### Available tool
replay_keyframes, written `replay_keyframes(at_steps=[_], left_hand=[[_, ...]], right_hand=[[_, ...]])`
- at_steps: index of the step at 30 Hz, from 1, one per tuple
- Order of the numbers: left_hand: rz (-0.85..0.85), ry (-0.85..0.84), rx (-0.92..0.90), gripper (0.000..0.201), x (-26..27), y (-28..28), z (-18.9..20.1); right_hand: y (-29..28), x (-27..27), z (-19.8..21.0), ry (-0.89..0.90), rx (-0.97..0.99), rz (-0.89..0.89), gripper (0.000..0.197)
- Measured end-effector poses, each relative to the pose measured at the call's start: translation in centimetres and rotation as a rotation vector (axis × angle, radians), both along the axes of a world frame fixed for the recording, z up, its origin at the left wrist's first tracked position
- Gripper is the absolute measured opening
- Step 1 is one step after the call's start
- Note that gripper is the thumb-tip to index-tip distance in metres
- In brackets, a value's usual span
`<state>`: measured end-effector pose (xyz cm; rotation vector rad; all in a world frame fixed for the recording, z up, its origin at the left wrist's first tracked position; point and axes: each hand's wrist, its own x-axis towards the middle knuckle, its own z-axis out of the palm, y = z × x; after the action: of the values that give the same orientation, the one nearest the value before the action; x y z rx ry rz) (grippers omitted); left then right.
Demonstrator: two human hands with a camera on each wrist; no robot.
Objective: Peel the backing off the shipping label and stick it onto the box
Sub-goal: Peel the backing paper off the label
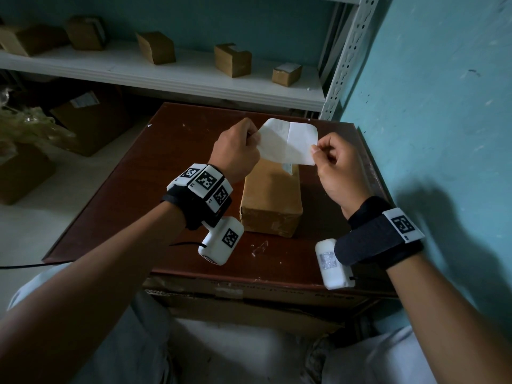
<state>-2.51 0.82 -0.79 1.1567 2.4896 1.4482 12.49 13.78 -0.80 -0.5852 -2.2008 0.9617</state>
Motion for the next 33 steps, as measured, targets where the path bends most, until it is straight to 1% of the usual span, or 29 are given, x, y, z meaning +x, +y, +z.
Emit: replay_keyframes(at_steps=[26, 33], left_hand=[[-0.008, 0.033, 0.013, 0.011, -0.32, -0.12, -0.06], [-0.012, 0.021, 0.015, 0.011, -0.25, -0.22, 0.12]], right_hand=[[0.38, -0.05, -0.16, 0.015, 0.005, 0.009, 0.015], [0.56, -0.11, -0.28, 0.013, -0.012, 0.009, 0.013]])
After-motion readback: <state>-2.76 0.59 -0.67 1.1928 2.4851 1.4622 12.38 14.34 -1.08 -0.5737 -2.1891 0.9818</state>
